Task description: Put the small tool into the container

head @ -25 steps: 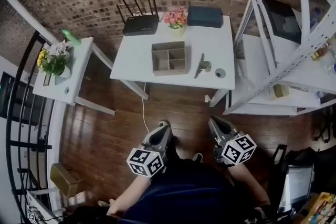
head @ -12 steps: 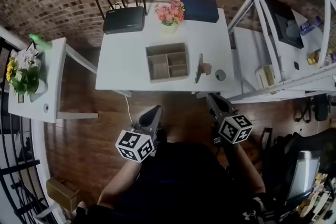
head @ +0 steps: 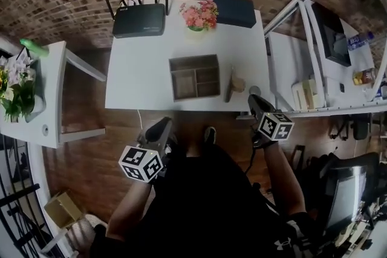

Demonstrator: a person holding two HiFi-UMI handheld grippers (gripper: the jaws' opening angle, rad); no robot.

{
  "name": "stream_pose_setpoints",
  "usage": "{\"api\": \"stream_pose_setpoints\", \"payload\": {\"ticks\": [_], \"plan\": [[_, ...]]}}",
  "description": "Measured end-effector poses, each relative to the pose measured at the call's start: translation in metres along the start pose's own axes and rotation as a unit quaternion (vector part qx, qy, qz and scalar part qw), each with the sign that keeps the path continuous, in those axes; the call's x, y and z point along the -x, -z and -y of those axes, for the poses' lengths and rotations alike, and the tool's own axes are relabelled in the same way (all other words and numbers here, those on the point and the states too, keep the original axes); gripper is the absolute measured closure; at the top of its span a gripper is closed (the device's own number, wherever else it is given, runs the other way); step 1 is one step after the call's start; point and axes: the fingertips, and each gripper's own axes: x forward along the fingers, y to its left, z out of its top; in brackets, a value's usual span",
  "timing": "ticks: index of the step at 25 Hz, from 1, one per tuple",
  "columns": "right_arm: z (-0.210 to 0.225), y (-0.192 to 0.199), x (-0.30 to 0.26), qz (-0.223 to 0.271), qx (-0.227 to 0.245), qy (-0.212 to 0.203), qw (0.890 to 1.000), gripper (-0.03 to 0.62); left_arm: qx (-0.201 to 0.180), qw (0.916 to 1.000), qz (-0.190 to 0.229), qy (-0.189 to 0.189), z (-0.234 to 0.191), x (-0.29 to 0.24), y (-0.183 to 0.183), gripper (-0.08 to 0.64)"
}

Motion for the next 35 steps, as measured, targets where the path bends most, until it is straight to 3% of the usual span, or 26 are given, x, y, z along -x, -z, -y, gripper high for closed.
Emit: {"api": "stream_pose_setpoints", "payload": {"ticks": [3, 7, 14, 31, 35], "plan": [[0.027, 0.003, -0.027, -0.026, -0.026, -0.011, 0.999, 0.484, -0.002, 0.9997, 0.012, -0.020, 0.001, -0.005, -0.012, 0.515], [0.056, 0.013, -0.052, -0.069, -0.029, -0.017, 0.997, 0.453, 0.008, 0.9986, 0.026, -0.045, 0.006, -0.015, -0.022, 0.515], [0.070, 0.046, -0.093, -0.142, -0.060, -0.071, 0.986, 0.439, 0.011, 0.9962, 0.040, -0.076, 0.017, -0.031, -0.031, 0.515], [0.081, 0.067, -0.126, -0.195, -0.098, -0.087, 0.972, 0.433, 0.044, 0.9900, 0.054, -0.122, 0.007, -0.026, -0.019, 0.518], [0.076, 0.068, -0.132, -0.201, -0.110, -0.098, 0.968, 0.472, 0.055, 0.9878, 0.059, -0.133, 0.000, -0.017, -0.018, 0.520]]}}
